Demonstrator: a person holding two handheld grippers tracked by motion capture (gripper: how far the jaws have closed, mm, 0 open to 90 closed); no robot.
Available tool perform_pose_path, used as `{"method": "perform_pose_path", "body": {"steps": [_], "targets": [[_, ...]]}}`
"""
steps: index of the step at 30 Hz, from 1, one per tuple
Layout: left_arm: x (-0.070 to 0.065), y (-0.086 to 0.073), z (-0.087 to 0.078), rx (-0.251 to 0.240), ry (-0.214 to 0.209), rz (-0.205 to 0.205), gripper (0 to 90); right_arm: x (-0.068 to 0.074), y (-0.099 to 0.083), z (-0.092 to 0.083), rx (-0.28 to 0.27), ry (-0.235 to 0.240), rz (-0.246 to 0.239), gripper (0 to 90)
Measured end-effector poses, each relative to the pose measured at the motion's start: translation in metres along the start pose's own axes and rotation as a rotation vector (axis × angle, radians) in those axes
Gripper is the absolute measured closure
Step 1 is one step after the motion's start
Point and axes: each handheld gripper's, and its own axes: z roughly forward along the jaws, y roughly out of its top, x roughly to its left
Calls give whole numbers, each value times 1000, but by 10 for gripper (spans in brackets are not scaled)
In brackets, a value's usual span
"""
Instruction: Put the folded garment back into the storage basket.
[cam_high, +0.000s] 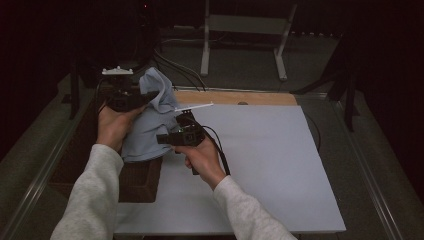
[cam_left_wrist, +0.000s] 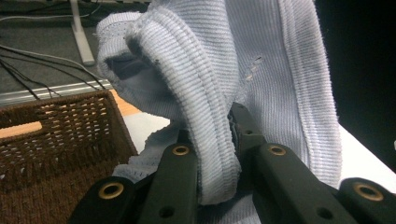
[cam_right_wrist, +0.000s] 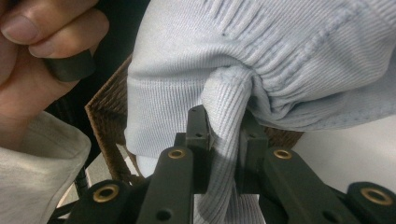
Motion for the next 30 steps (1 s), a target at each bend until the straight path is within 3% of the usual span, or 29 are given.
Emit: {"method": "perform_pose_path", "body": {"steps": [30], "targets": [[13, -6, -10, -10, 13, -15, 828, 10, 2, 19, 18, 18, 6, 794]]}}
